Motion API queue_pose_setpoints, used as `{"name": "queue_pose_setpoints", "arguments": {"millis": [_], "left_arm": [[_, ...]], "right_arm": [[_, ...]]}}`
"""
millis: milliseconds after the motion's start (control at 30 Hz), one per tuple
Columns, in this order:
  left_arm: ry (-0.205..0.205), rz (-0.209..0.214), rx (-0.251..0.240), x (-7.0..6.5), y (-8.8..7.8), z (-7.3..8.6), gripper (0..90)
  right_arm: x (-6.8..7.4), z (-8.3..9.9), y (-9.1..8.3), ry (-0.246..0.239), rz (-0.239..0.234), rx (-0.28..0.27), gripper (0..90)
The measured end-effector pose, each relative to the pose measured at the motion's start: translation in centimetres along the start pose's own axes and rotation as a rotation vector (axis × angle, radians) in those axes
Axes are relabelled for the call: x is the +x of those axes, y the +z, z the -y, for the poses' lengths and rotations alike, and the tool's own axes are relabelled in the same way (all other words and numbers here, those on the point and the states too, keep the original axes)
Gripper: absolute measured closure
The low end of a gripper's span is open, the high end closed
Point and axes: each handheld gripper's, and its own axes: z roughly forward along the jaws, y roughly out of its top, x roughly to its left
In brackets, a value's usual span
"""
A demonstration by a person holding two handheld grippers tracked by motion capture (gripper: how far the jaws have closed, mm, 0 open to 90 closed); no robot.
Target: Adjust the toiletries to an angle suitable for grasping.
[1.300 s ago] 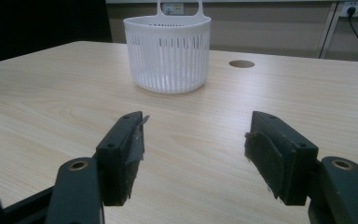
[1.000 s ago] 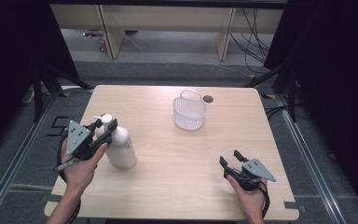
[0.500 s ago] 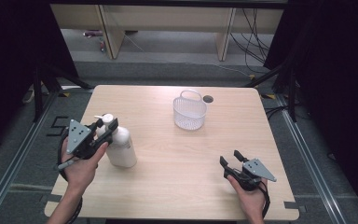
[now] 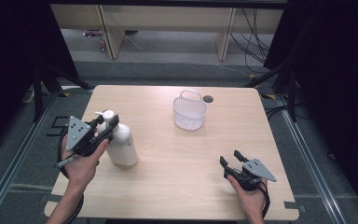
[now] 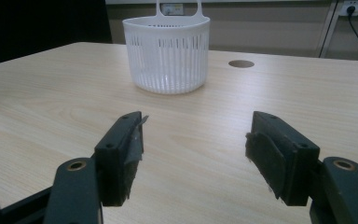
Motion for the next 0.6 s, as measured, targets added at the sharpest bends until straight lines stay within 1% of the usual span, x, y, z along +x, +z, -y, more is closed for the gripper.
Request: {"name": "queue_pose_setpoints", "arguments": {"millis": [100, 367, 600], "left_arm": [[-0.006, 0.000, -0.011, 0.00, 0.01, -0.17, 59.4], [-0.005, -0.016, -0.026, -0.05, 0.08, -0.63, 59.4], [-0.003, -0.021, -0.026, -0.31, 0.18, -0.81, 59.4]], "right_arm": [[-0.04, 0.01, 0.02, -0.009, -0.001, -0.003, 36.0], [0.00, 0.01, 0.04, -0.003, -0.005, 0.000, 35.9], [0.00, 0.01, 0.04, -0.004, -0.005, 0.000, 35.9]]}}
